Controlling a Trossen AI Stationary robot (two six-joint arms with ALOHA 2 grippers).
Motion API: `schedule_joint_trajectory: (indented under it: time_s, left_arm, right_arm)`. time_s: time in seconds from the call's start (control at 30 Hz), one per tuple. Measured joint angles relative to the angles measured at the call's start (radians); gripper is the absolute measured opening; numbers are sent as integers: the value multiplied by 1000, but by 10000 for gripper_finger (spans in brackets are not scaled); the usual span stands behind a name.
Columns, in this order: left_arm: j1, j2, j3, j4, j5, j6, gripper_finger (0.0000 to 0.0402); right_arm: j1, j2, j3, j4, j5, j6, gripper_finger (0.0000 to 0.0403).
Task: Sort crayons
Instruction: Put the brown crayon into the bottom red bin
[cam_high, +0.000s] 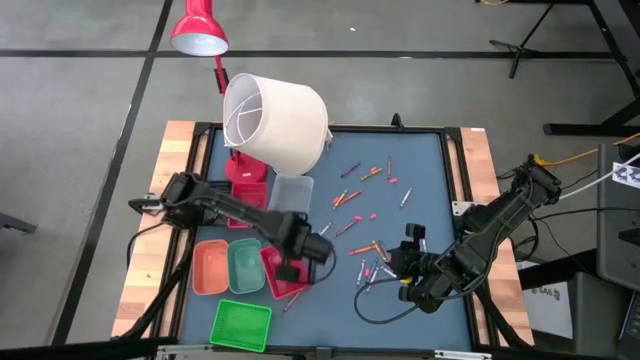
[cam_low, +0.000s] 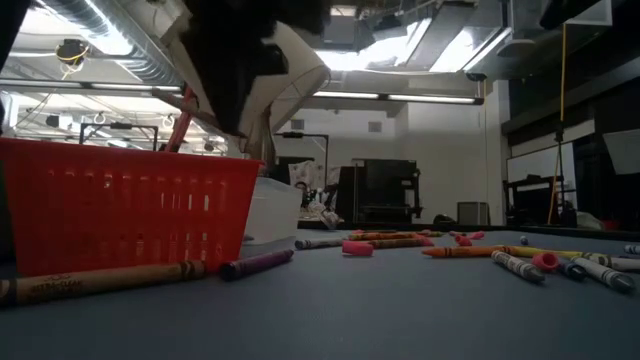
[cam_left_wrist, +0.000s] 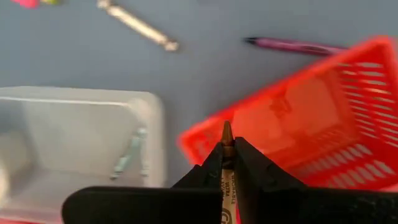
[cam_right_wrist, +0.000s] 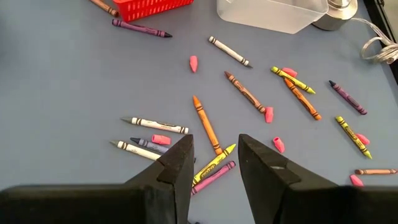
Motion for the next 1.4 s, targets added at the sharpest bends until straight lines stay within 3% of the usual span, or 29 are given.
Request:
schedule_joint_trajectory:
  time_s: [0.3,0.67,1.03,1.27,1.4]
  left_arm:
    - [-115,0,0,3,-45,-139,2]
    - [-181,0,0,54,-97,-284,4]
    - [-188,0,0,89,-97,-431,77]
    - [-198,0,0,169,52,-635,80]
    - [-232,0,0,231,66,-746,79]
  right_arm:
    - [0,0,0,1,0,0,124]
    - [0,0,0,1,0,0,124]
    - [0,0,0,2,0,0,124]
    - [0,0,0,1,0,0,124]
    - [0,0,0,2,0,0,124]
